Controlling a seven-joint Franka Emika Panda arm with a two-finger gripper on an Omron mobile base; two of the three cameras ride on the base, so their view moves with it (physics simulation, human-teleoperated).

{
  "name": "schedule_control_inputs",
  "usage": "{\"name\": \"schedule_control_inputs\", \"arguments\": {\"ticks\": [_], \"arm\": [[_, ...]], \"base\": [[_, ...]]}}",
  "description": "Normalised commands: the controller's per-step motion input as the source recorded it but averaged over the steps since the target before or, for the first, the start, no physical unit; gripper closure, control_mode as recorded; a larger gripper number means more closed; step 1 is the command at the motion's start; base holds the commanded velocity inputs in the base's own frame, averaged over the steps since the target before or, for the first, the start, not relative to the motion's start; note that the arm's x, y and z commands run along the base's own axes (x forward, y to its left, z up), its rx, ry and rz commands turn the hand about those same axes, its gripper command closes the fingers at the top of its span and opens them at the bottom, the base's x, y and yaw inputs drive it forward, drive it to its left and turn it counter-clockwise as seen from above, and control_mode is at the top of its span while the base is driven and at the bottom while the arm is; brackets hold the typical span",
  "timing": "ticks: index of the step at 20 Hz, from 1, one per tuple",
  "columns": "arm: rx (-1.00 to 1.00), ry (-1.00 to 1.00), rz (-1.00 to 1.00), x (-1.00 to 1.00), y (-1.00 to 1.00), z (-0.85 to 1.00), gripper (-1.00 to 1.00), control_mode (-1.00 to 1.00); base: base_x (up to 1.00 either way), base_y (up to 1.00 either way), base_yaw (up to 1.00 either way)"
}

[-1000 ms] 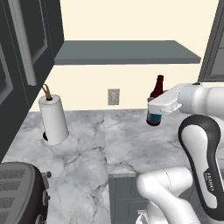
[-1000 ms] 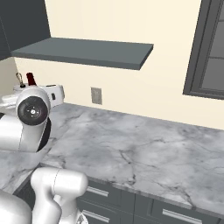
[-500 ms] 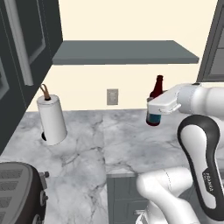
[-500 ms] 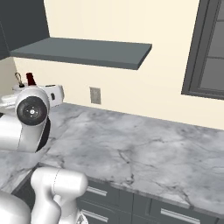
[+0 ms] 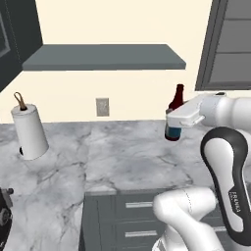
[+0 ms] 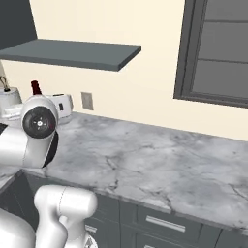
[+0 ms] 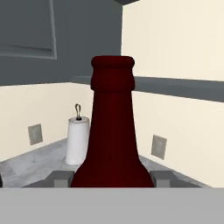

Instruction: Get the candle and the beer from the cabinet and move them to the dining counter.

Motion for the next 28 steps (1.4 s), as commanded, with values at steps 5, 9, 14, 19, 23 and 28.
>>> {"name": "schedule_control_inputs", "arguments": {"ticks": [5, 9, 14, 19, 23, 28], "arm": [[0.00, 0.00, 0.00, 0.00, 0.00, 0.00, 1.00, 1.00], [0.00, 0.00, 0.00, 0.00, 0.00, 0.00, 1.00, 1.00], [0.00, 0.00, 0.00, 0.00, 0.00, 0.00, 1.00, 1.00], [0.00, 0.00, 0.00, 0.00, 0.00, 0.00, 1.00, 1.00], [0.00, 0.00, 0.00, 0.00, 0.00, 0.00, 1.00, 1.00], [0.00, 0.00, 0.00, 0.00, 0.00, 0.00, 1.00, 1.00]], "base": [[-0.94, -0.03, -0.06], [-0.94, 0.00, -0.08], [-0.94, 0.00, -0.07], [-0.94, -0.05, -0.04], [-0.69, -0.02, -0.38], [-0.10, 0.04, -0.96]]}}
